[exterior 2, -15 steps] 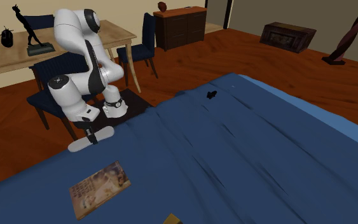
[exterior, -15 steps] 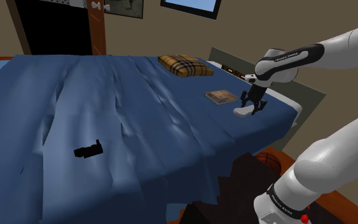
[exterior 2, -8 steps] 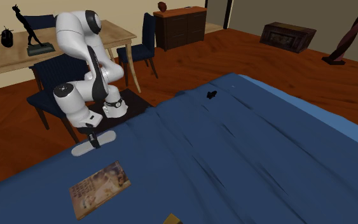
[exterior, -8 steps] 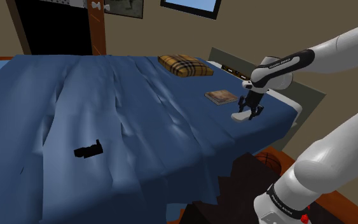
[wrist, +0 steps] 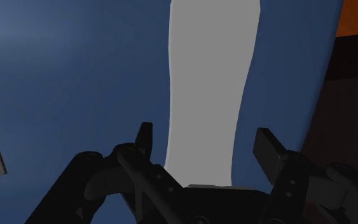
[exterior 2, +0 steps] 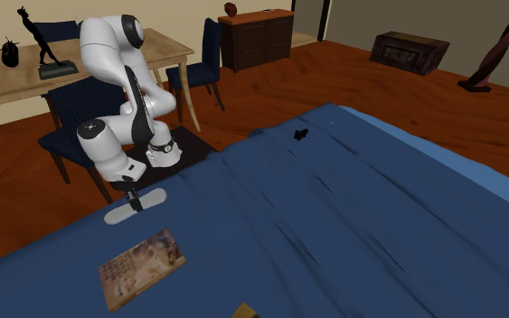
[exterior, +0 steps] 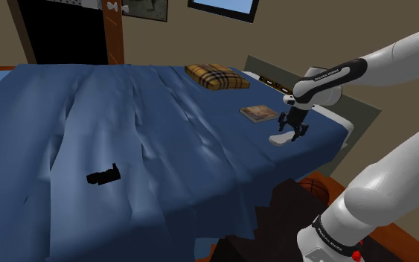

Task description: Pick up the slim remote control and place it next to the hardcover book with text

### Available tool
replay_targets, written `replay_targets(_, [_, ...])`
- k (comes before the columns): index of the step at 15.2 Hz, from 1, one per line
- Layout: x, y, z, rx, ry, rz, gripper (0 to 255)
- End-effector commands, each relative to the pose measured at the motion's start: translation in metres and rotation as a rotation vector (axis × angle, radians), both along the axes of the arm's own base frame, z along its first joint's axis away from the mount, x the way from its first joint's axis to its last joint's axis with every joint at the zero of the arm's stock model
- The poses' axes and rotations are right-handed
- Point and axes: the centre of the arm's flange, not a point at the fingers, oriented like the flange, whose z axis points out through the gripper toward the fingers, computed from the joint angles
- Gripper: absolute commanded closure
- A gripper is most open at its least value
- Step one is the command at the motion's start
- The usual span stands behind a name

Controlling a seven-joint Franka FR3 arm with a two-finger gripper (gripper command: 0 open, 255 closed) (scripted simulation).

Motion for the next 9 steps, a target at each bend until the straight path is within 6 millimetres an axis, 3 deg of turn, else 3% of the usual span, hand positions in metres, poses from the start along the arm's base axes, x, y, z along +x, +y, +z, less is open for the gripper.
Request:
replay_targets(1, [0.000, 0.000, 0.000, 0.000, 0.000, 0.000, 0])
replay_targets(5, [0.000, 0.000, 0.000, 0.000, 0.000, 0.000, 0])
replay_targets(9, [0.001, -0.001, 0.050, 0.000, 0.000, 0.000, 0])
